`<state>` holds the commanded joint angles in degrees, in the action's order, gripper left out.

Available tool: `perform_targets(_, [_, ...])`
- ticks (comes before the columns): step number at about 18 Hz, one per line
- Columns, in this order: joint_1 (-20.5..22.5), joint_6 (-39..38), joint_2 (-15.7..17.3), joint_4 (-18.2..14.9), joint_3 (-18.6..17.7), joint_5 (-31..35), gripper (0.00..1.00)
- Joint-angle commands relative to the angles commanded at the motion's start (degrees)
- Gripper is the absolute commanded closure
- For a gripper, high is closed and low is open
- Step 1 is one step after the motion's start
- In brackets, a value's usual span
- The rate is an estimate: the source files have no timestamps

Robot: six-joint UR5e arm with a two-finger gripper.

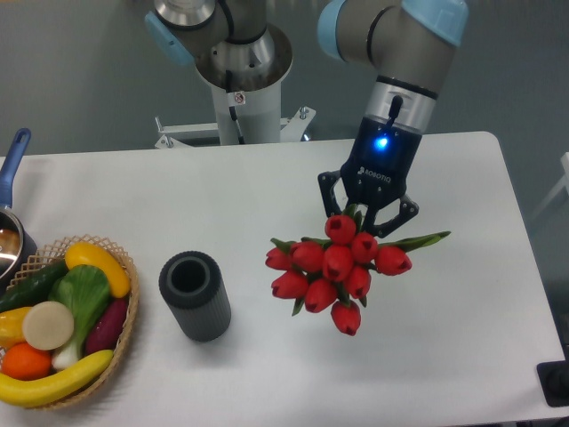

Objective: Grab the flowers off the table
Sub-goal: 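Lift the gripped red tulip bouquet up off the table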

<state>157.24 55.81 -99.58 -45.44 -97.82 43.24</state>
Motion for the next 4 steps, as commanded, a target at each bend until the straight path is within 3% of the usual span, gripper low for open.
perform_targets(4, [0.0,0.1,0.0,0.0,-0.5,0.0,0.76])
